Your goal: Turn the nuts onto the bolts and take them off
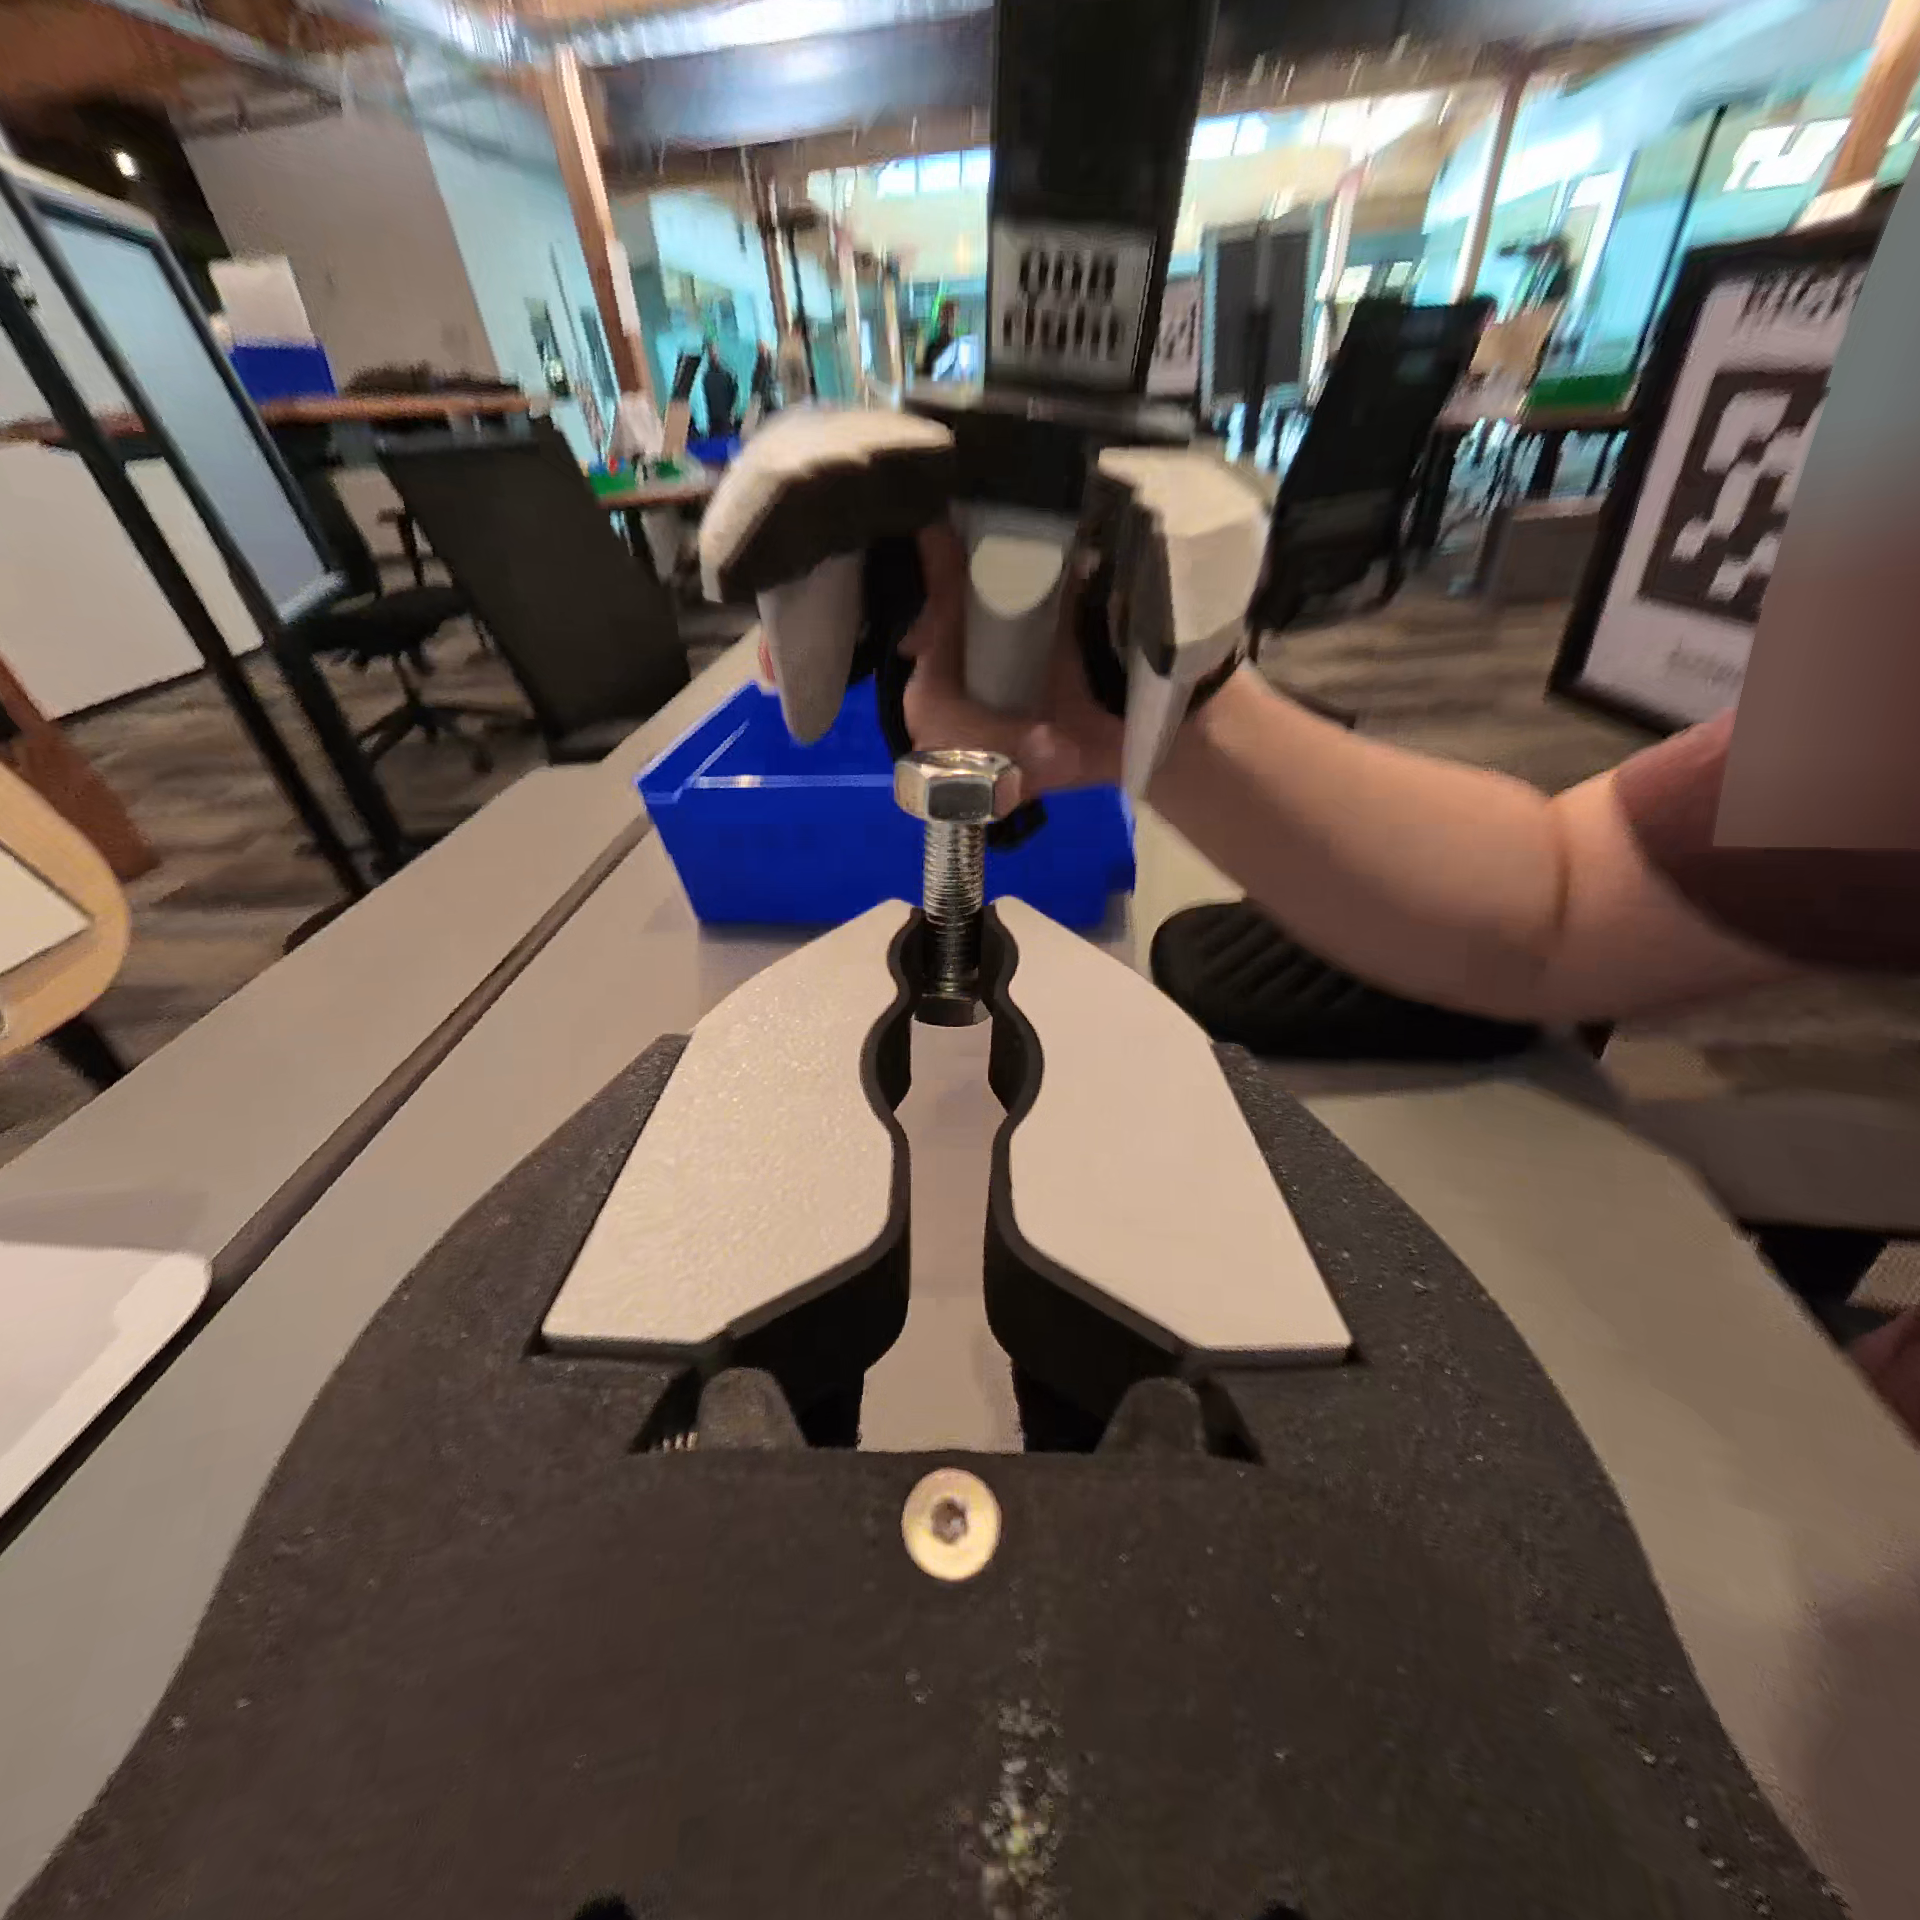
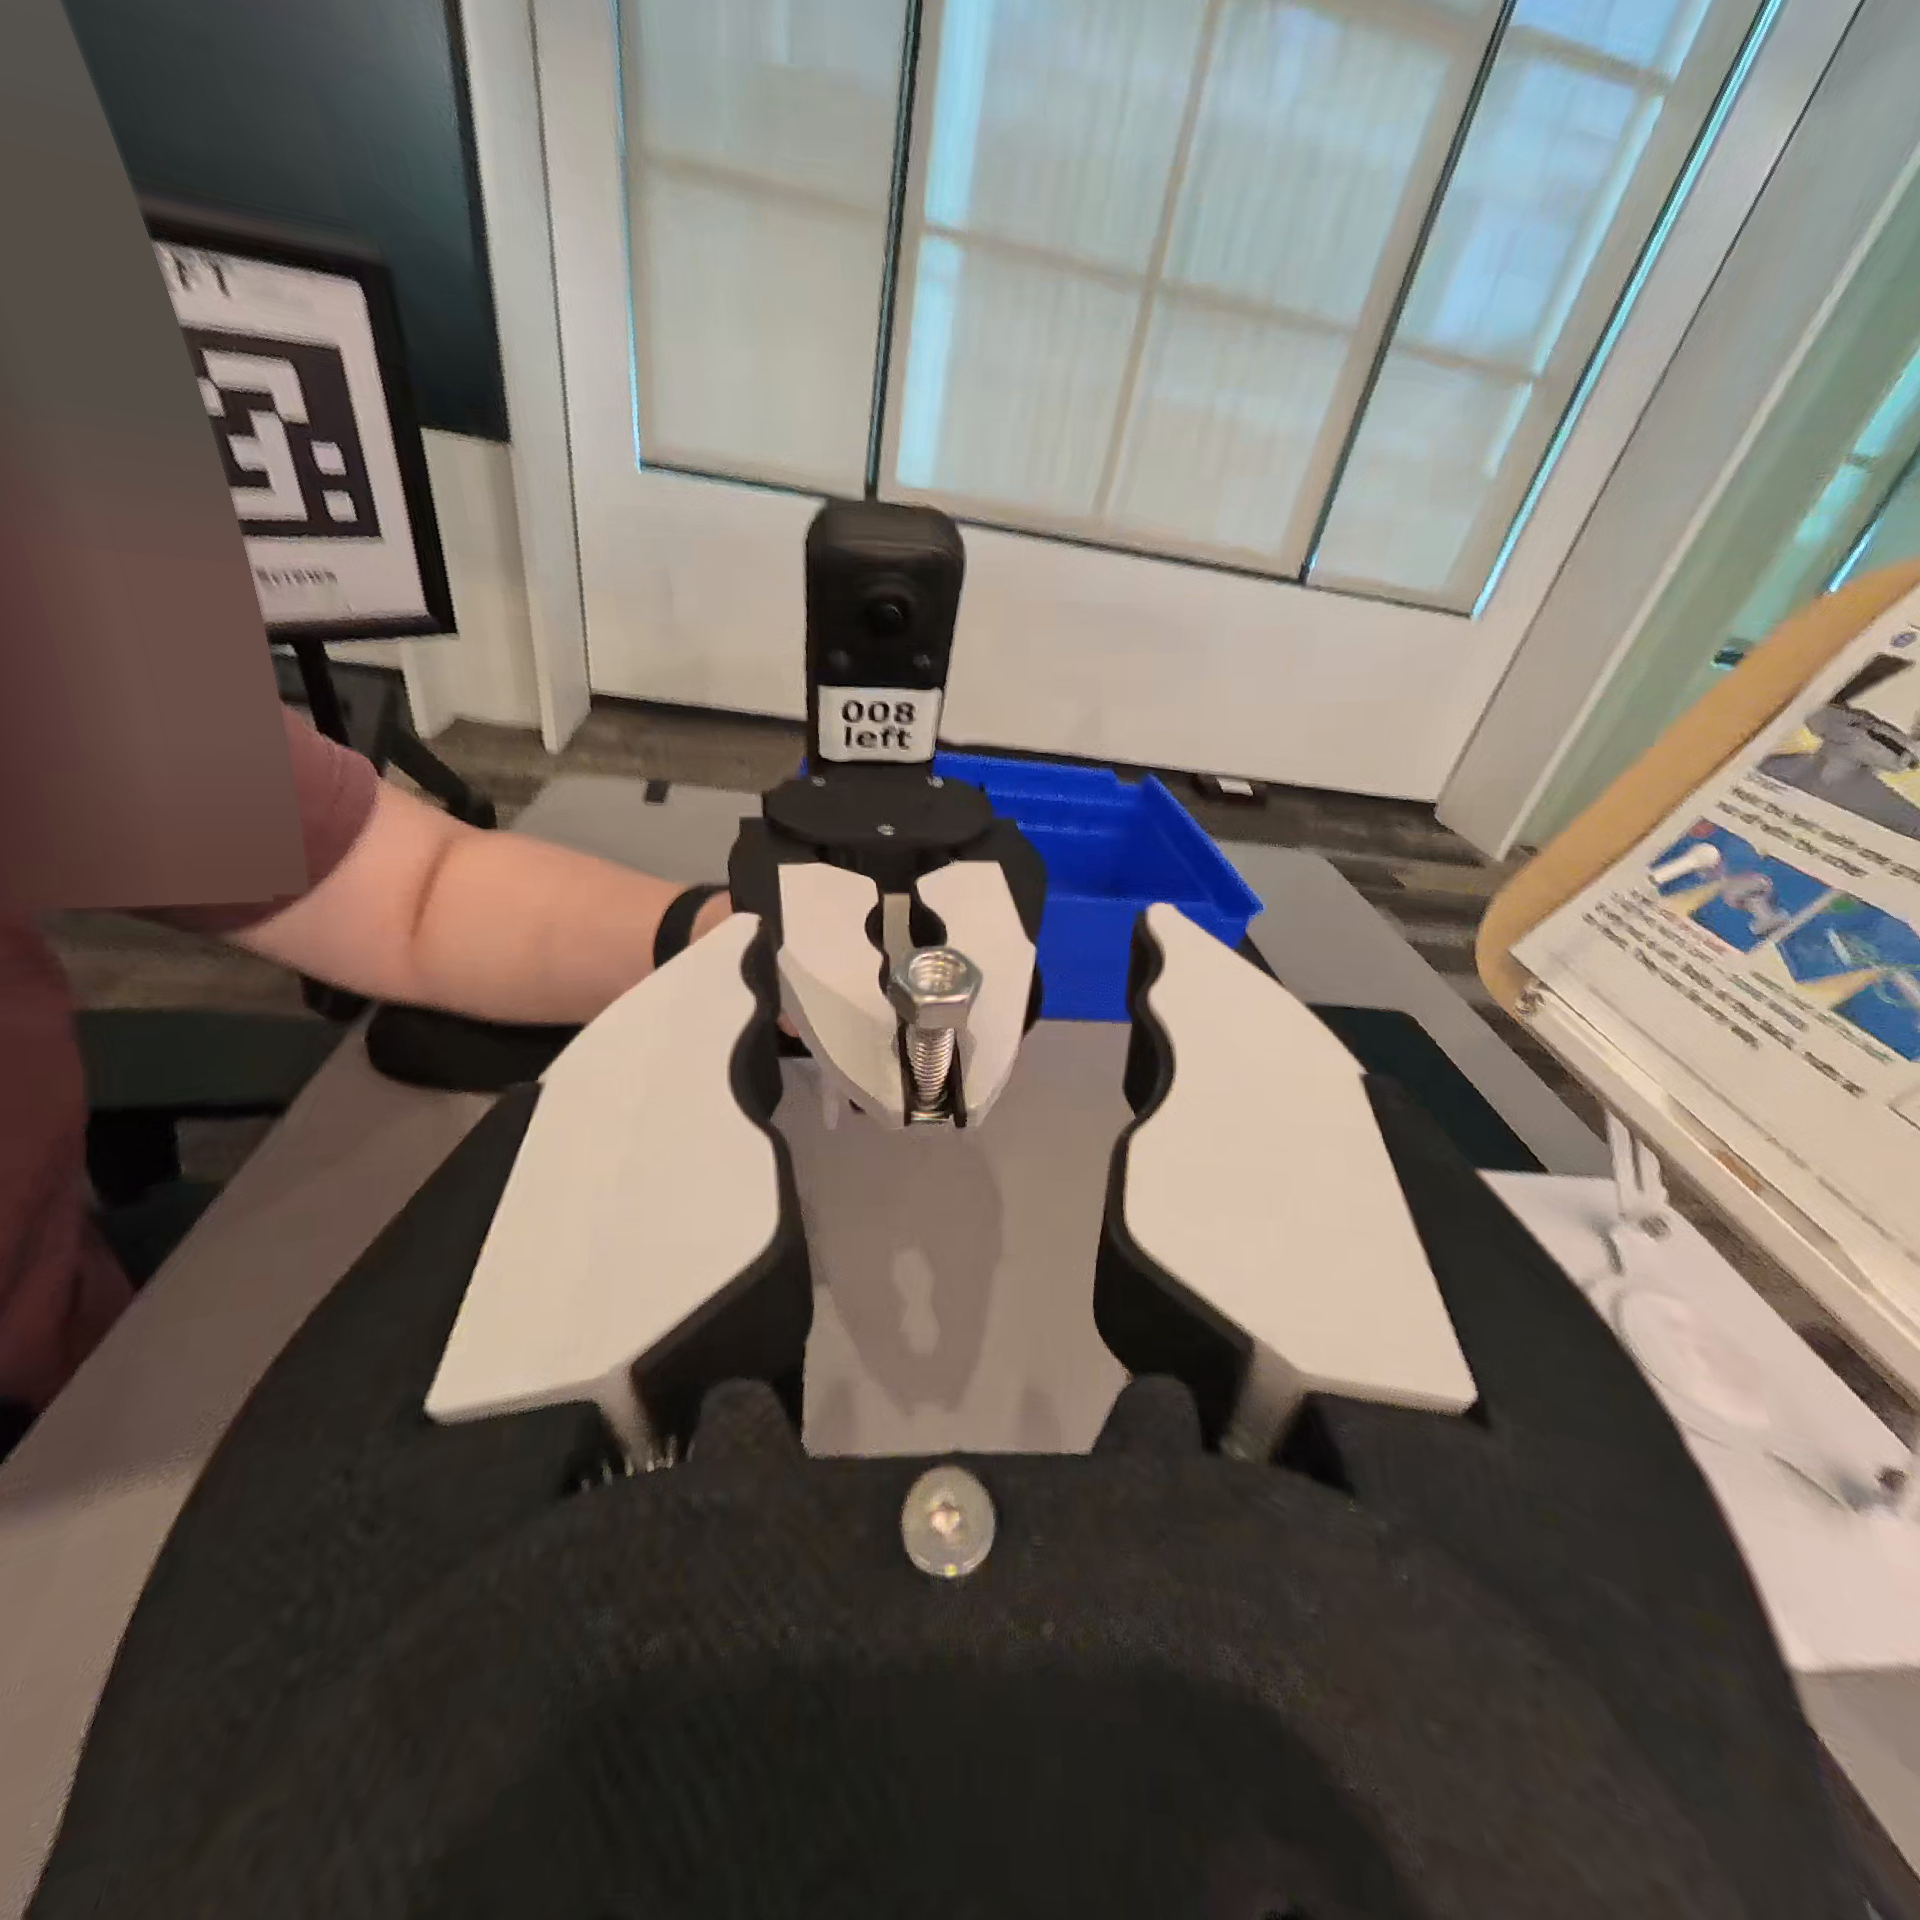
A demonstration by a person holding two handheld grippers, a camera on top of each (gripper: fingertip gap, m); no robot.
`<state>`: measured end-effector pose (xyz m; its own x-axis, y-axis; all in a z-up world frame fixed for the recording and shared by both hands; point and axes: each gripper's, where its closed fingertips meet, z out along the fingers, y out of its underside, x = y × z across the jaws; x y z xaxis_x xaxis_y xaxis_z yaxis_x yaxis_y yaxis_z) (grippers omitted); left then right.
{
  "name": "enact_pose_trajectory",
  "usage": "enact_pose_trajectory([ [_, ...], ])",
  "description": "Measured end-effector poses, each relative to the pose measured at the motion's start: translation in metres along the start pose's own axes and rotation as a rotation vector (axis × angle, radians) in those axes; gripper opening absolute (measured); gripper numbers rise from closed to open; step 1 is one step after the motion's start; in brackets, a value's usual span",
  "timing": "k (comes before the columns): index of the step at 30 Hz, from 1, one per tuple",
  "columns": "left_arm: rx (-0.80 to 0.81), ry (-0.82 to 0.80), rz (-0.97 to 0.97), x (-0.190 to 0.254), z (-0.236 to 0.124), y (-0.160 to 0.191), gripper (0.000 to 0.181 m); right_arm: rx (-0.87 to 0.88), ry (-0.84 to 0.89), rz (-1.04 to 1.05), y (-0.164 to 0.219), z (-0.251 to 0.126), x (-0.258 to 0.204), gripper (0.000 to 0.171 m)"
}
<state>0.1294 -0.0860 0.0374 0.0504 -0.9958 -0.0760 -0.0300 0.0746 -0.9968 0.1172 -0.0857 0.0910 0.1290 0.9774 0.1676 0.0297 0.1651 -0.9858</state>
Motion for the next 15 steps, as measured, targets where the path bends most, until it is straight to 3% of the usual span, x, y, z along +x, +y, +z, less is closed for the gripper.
enact_pose_trajectory([
  [15,0.088,0.012,0.001,0.004,-0.006,-0.017,0.009,0.014,-0.022,-0.039,0.006,0.043,-0.024,0.085],
])
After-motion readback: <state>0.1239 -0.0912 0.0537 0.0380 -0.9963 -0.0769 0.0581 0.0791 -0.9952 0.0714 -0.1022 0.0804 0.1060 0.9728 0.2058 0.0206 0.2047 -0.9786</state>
